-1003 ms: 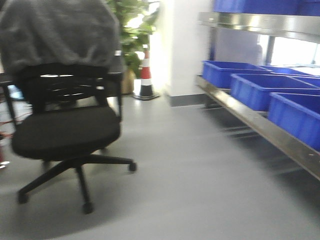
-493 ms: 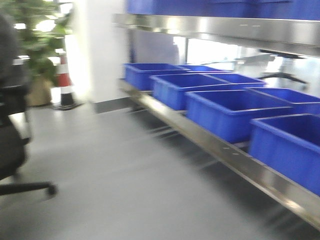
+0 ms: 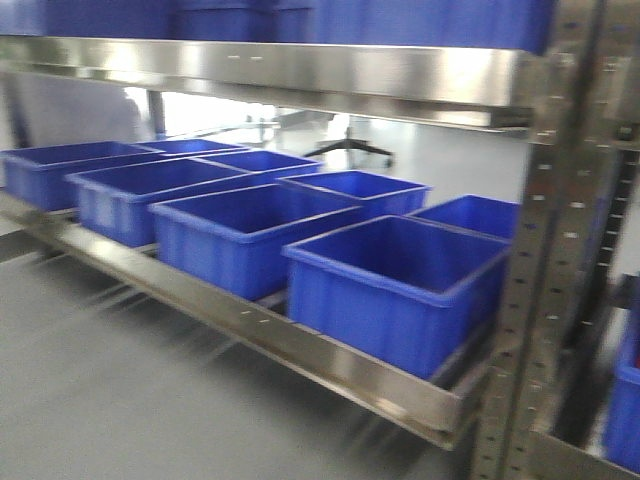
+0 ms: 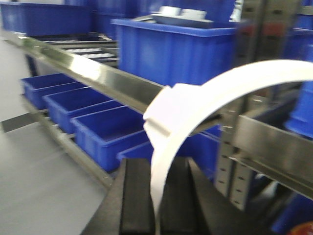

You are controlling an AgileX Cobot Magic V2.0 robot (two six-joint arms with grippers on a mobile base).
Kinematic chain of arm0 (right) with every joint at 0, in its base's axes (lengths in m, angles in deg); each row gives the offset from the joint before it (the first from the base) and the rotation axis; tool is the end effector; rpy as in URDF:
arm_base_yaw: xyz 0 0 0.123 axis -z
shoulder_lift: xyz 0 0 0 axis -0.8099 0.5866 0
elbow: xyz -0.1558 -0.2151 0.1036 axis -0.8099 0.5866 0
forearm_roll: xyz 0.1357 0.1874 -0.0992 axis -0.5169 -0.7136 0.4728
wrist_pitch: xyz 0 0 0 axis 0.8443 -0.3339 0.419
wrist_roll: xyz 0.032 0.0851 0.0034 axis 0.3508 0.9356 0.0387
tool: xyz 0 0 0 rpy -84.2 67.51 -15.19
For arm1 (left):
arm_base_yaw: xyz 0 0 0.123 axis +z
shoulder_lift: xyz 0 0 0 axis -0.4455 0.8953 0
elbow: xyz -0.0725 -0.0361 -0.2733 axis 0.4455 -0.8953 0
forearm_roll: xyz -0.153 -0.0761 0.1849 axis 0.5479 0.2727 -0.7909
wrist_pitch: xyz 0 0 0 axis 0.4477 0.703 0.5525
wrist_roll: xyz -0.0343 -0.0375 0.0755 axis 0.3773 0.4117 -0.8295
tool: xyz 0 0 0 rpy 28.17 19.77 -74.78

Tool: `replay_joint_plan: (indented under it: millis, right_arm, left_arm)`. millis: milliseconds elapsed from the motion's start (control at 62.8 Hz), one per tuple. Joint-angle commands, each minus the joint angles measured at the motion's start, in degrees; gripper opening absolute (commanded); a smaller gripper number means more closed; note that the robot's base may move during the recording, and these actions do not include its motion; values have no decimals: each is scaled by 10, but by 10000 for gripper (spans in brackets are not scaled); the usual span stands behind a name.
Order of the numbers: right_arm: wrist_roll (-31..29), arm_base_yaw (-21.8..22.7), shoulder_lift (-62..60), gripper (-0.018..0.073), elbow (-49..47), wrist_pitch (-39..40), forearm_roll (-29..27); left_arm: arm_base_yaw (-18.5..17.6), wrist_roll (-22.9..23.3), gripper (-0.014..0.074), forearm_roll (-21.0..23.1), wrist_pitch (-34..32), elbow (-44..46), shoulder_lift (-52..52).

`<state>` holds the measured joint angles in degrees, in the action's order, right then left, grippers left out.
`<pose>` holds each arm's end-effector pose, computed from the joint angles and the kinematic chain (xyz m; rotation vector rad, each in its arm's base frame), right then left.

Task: Grab PVC pipe and place in blue bin
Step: 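Drive to the steel shelf holding the pipes above the blue bins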

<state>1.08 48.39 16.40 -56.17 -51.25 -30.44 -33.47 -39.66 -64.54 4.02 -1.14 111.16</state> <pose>0.1056 0.0115 0.3597 -0.0119 1.6754 0.1556 0.1005 -0.0124 0.3828 0.0148 1.5981 -0.1760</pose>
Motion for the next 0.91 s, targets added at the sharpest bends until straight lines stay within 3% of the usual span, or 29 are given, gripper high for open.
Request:
replay_joint_plan:
  millis: [0, 891]
  right_arm:
    - [-2, -1, -3, -169, 0, 16, 4]
    - [-2, -1, -3, -169, 0, 16, 4]
  left_arm:
    - [0, 2, -111, -3, -16, 0, -4]
    - [0, 2, -111, -3, -16, 0, -4]
